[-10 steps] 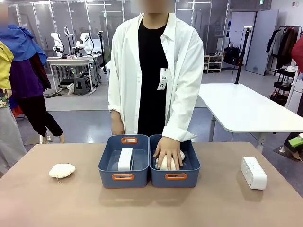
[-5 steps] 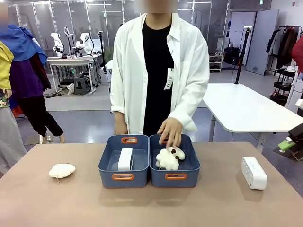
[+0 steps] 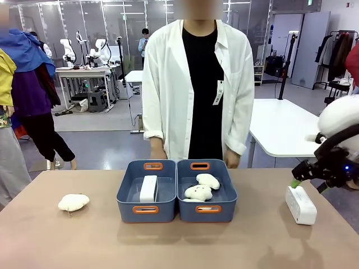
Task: Sort the digital clocks into the basket.
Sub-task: Pick up the Digital clock from the table and place it into the empty Plastic storage basket.
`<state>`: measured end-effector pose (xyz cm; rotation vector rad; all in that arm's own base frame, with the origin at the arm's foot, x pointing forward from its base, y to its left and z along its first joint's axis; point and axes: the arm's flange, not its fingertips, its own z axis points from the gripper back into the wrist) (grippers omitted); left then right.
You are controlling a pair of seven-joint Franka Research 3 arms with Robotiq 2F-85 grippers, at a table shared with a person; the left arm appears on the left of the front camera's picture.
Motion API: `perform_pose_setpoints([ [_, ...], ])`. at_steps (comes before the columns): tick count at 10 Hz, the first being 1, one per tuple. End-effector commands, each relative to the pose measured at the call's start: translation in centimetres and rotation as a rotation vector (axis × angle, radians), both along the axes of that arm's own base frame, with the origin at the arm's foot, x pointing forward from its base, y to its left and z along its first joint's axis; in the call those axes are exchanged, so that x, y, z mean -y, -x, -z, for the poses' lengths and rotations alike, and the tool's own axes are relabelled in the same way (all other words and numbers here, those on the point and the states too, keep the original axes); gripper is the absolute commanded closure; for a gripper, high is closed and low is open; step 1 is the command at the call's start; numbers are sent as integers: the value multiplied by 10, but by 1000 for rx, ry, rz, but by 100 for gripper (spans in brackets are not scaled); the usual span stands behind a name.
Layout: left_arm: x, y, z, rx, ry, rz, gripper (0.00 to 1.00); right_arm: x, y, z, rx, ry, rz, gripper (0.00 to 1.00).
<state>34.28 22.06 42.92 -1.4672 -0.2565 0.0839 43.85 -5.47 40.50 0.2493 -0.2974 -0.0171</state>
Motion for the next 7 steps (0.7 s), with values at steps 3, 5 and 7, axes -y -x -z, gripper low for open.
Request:
perform_pose_setpoints([
  [3,1,5,-3,-21,-18,-9,0,-14,-7,34,-61,115,51,0],
  [5,1,5,-3,-21,-18,-9,0,-21,-15,55,-36,109,55,0],
  [7,1,5,-3,-21,-18,-9,0,-26,-24,69,3,150,40,0],
])
